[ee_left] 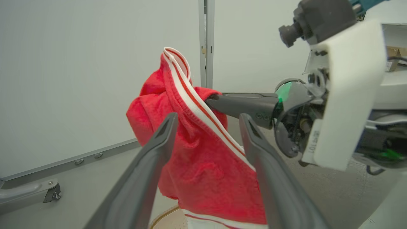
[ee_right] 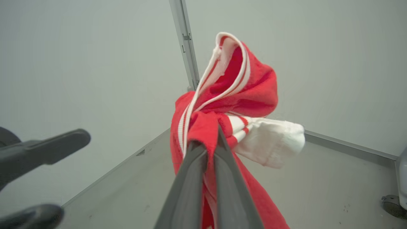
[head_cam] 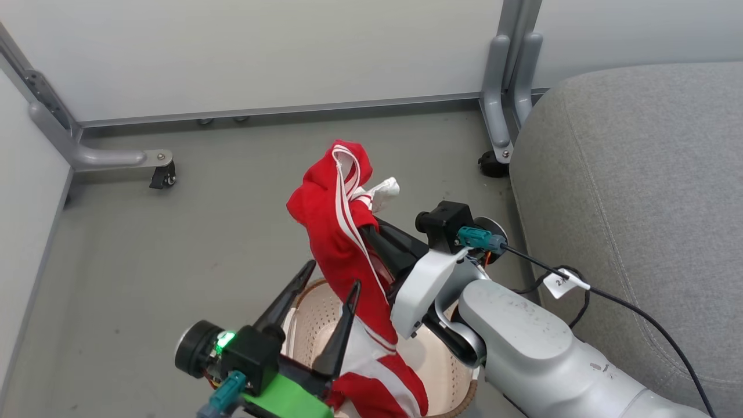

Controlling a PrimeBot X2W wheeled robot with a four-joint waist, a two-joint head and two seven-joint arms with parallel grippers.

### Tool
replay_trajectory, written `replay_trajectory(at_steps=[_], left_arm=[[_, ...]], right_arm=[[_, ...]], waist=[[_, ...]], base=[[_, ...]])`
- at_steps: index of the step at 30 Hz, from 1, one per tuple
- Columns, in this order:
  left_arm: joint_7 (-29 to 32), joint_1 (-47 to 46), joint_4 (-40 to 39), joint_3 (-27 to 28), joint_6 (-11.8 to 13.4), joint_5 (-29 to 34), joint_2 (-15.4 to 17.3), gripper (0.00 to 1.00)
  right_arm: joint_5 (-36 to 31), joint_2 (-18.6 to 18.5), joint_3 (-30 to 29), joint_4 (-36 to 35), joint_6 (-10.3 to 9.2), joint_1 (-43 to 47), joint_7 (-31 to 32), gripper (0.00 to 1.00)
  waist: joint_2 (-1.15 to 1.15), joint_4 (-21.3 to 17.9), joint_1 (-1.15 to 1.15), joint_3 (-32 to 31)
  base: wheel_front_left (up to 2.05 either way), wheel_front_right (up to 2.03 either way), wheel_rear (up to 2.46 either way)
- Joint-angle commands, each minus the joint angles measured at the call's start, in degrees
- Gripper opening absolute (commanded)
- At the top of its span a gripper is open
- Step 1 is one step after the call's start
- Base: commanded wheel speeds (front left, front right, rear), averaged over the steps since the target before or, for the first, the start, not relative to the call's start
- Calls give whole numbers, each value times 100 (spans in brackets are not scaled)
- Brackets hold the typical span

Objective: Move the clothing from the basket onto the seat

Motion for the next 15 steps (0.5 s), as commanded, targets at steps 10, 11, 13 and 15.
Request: replay_trajectory(at_steps=[10, 11, 13, 15], left_arm=[[102, 345, 137, -176, -27, -73, 89, 100], [98, 341, 148, -176, -20, -77, 93, 100], [104, 328, 174, -168, 4, -77, 107, 100], [104, 306, 189, -161, 21, -83, 117, 100]], right_arm=[[-183, -32, -200, 18, 0, 168, -25, 0], [-196, -36, -207, 16, 0, 189, -25, 0], [-208, -42, -224, 17, 0, 214, -25, 0], [-215, -51, -241, 10, 0, 221, -25, 0]], waist=[[0, 47, 0, 13], [0, 47, 0, 11], [0, 40, 0, 7], [0, 23, 0, 12]], base=[[0, 0, 0], [0, 0, 0], [0, 0, 0], [0, 0, 0]])
